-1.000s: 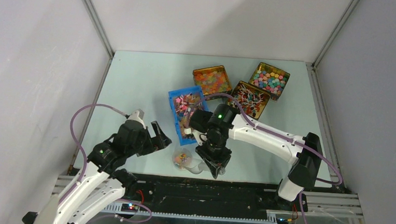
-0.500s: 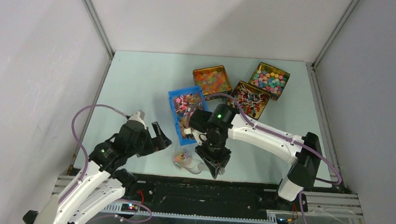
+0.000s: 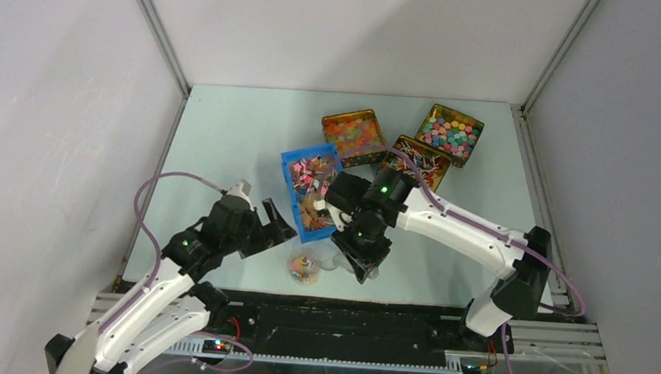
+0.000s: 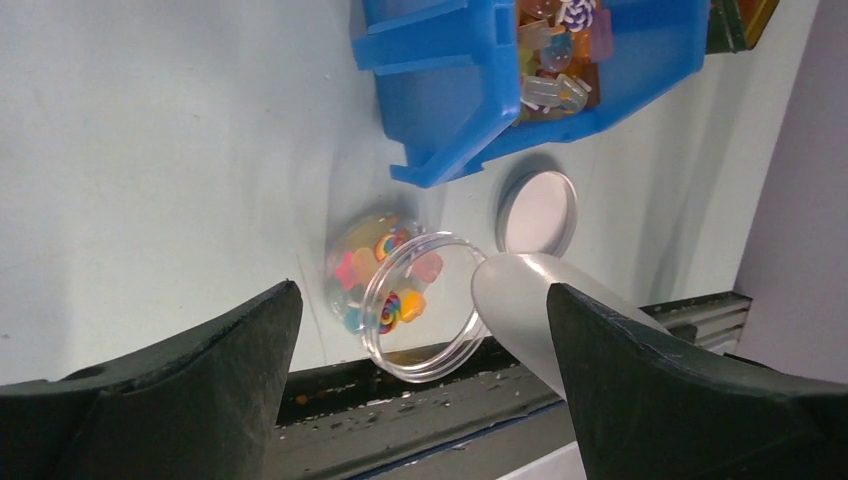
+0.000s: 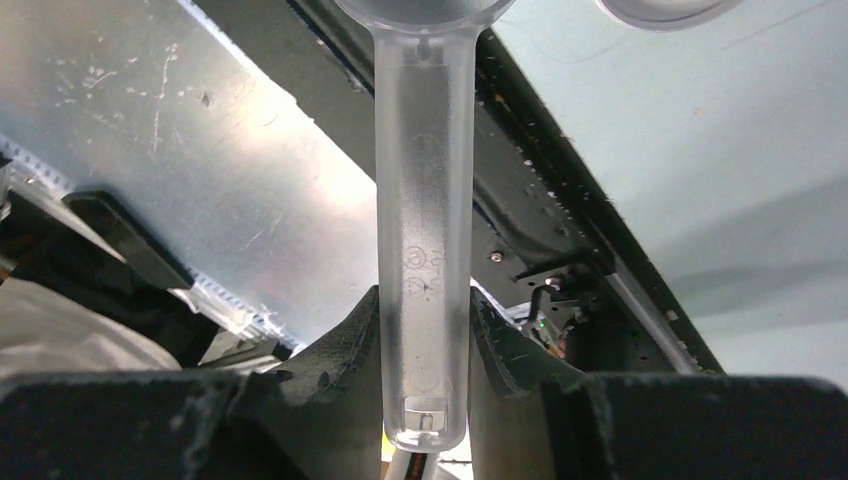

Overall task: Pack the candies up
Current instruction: Place the fake candies in the packing bottle, then scoop the fake candies from the storage box.

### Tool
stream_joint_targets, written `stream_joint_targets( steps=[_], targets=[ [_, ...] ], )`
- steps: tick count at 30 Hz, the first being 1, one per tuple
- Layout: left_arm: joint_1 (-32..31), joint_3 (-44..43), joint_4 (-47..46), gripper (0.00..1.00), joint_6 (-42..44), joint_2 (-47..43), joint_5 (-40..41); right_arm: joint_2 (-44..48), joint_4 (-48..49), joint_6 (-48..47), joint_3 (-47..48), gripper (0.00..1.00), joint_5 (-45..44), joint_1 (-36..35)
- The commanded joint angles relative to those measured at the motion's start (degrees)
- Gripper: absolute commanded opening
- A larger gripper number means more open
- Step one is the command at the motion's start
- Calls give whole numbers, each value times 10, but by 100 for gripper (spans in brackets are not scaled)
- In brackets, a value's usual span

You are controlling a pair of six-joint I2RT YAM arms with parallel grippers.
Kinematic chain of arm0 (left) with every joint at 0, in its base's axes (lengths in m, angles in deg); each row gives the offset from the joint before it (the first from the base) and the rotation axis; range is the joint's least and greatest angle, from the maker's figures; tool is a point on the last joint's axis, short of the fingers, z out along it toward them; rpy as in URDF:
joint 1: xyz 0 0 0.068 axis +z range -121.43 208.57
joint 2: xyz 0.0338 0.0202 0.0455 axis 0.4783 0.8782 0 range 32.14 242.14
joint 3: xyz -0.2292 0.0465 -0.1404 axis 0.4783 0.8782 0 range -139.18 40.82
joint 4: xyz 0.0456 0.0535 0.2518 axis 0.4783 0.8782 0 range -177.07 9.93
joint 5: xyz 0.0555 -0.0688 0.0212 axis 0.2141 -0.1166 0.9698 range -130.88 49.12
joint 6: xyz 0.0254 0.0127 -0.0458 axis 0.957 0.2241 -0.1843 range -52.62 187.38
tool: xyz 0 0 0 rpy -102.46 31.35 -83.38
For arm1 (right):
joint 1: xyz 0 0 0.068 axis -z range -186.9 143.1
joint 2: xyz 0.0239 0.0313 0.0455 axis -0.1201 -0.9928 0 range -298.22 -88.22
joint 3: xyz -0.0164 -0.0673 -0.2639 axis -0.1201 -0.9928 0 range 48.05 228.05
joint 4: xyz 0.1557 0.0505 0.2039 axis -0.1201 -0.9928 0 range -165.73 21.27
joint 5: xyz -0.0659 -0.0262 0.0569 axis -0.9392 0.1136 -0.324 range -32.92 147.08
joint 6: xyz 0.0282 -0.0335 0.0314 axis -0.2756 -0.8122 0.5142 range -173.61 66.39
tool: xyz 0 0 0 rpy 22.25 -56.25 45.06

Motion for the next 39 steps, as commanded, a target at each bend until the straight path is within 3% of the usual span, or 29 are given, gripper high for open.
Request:
stream_joint_targets(
  steps=[1,10,19,29,39],
  targets=[
    [-2,-8,-65,99,-19,25,-27,39,14,-7,7,0,-67,8],
    [10,-52,-90,99,-2,97,-54,59,17,-13,7,0,-108,40],
    [74,-105,-98,94,25,175,-94,34,9,-20,27,0,-105,77],
    [101,-185,-57,73,81,280,-93,-39,-27,-31,111,0,-110,101],
    [100,-192,-55,56,88,327,-77,-75,-30,-24,118,0,-67,100]
  ],
)
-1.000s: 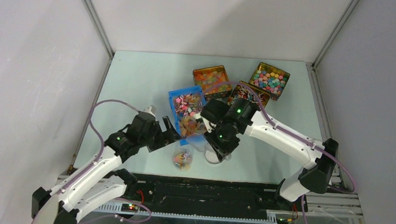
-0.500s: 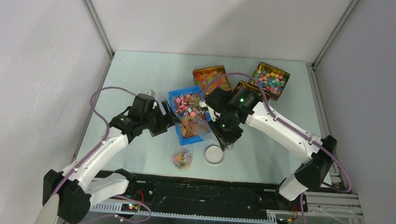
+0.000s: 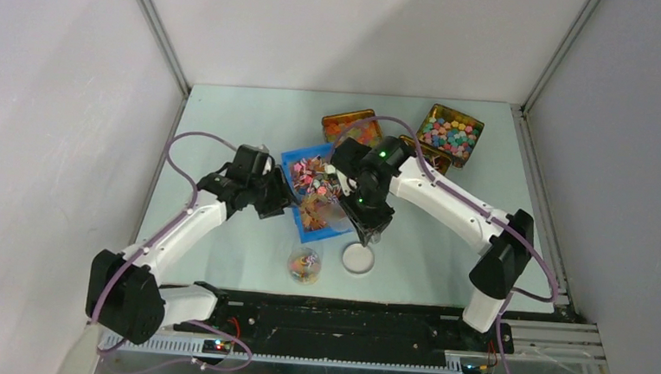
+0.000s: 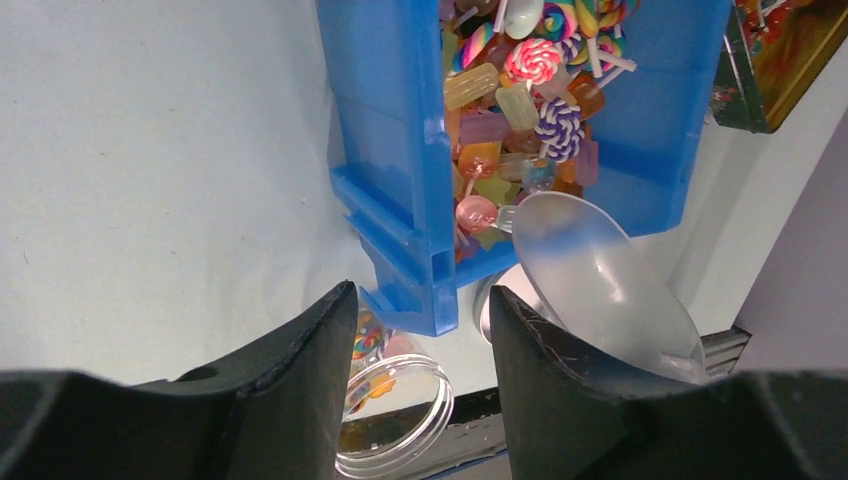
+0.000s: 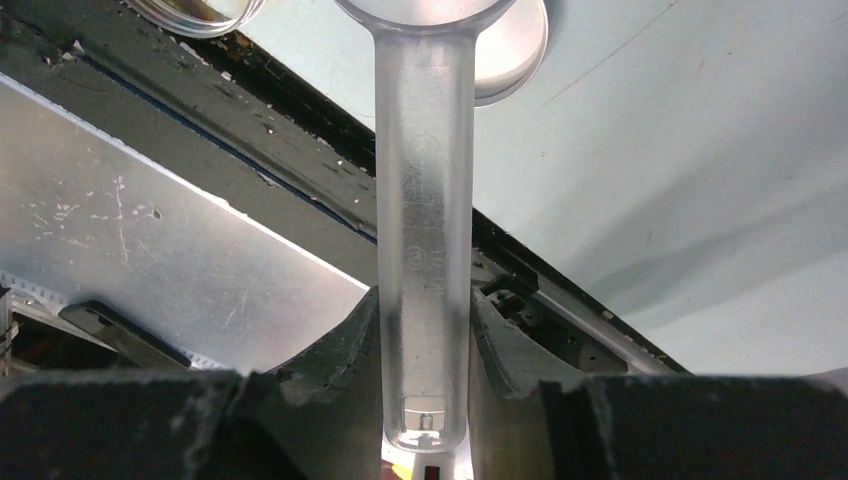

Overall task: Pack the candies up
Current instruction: Scoop the fake candies from the storage box.

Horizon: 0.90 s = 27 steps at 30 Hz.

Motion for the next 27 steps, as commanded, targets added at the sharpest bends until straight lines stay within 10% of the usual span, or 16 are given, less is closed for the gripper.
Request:
stream_joint_targets(
  steps=[1,27],
  targets=[
    [1,-17,-3,56,17,13,6,-5,-7,-1,22,0,25,-5],
    [-55,-70,54,15,51,80,81,-103,-20,5,73,0,31,-40]
  ],
)
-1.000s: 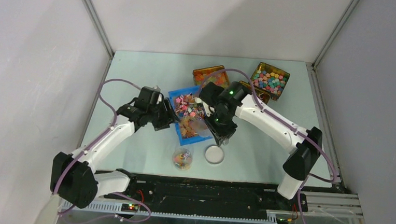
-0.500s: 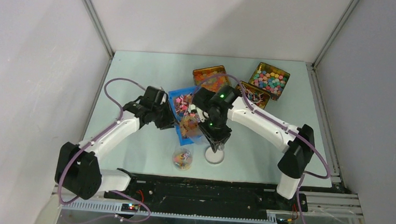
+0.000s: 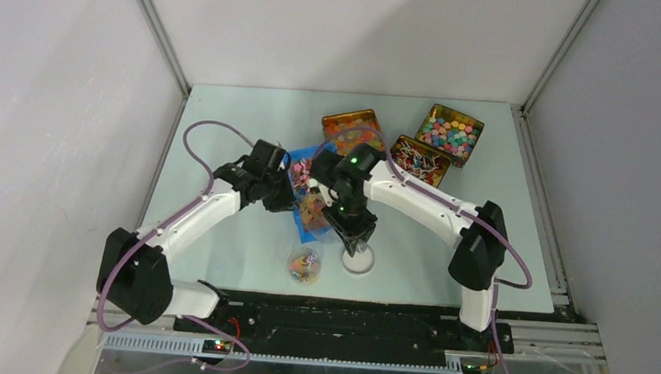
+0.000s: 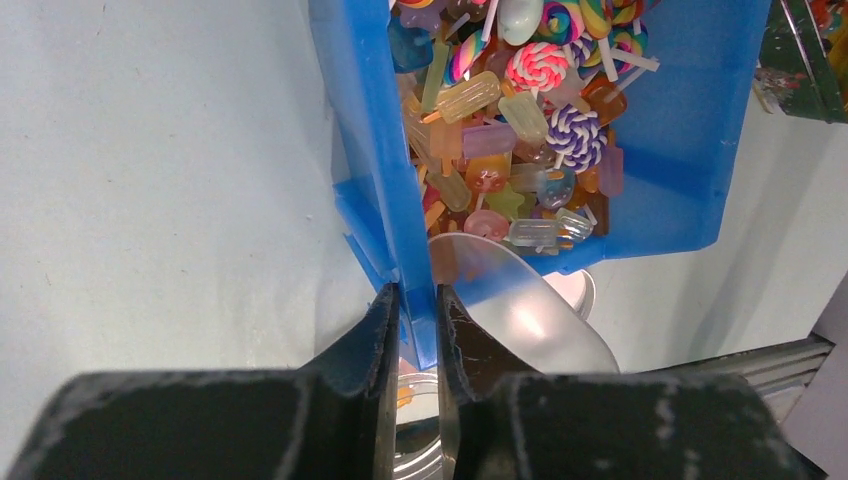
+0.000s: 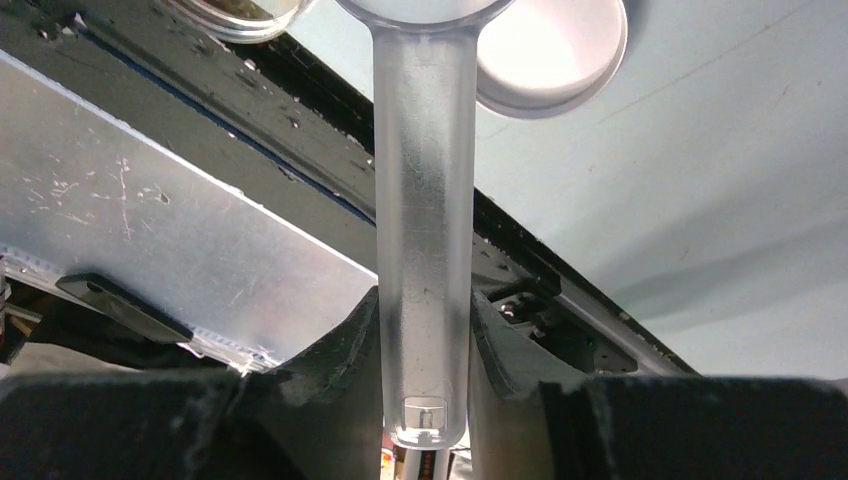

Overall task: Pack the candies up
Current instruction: Scoop the fake candies from the storage box.

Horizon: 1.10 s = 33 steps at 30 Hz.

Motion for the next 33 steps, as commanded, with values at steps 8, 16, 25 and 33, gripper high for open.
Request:
stream_joint_targets(
  steps=[8,16,25,33],
  targets=[
    [-32,-28,39,13,22,18,54,-96,-44,-1,139,0,6,0],
    [-39,-30,41,13,16,15,58,-127,-38,15,149,0,19,17],
    [-43,-27,39,12,12,13,60,-147,11,13,149,0,4,20],
    [-45,-25,36,10,8,11,60,-138,76,6,110,0,-24,24]
  ],
)
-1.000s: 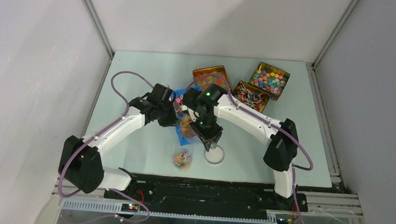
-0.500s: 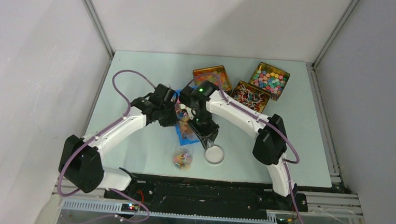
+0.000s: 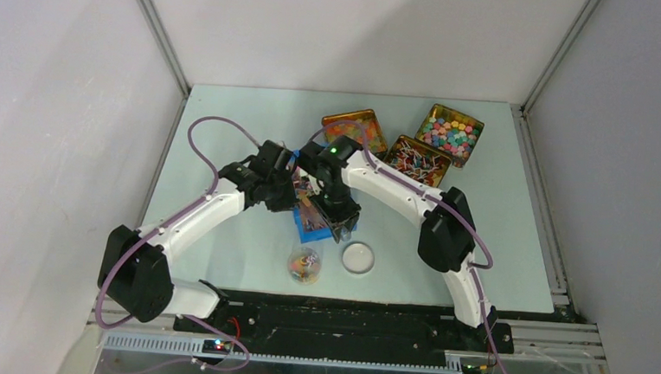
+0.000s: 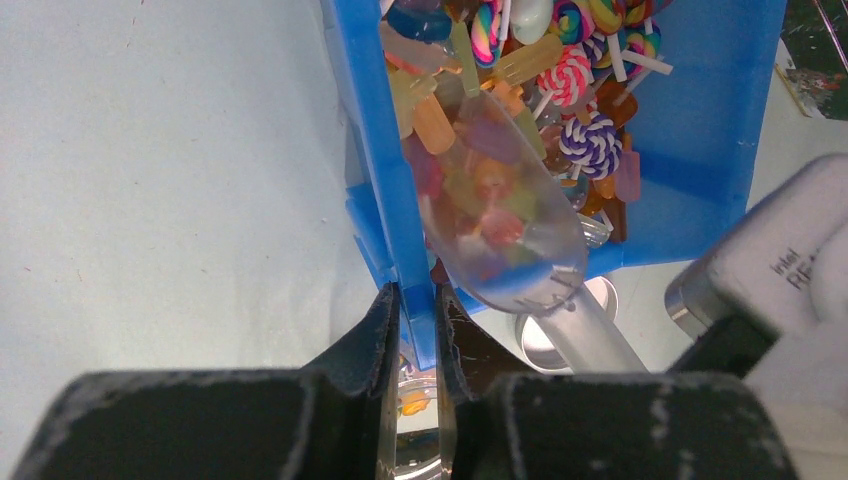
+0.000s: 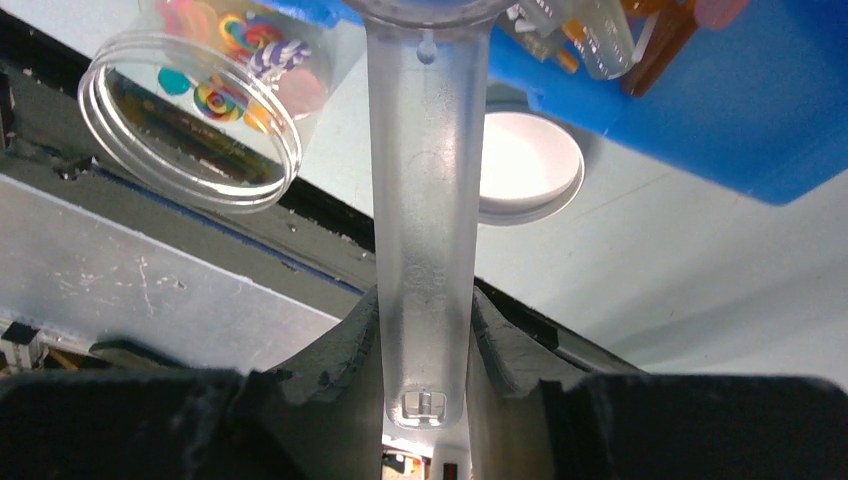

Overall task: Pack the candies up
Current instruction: Scoop the fake candies from the storage box.

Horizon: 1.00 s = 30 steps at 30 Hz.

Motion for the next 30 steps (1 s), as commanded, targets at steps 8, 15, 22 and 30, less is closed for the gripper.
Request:
stream_joint_targets(
  steps=[8,15,22,30],
  targets=[
    [-12,-3,13,9,1,-5,3,19,143,-8,-70,0,-17,11],
    [-12,2,12,8,-2,-14,3,16,184,-2,-88,0,17,30],
    [-12,6,11,7,-9,-20,2,23,193,-11,-86,0,10,37],
    [-12,-7,21,25,-11,-25,5,52,206,-16,-118,0,-7,32]
  ],
)
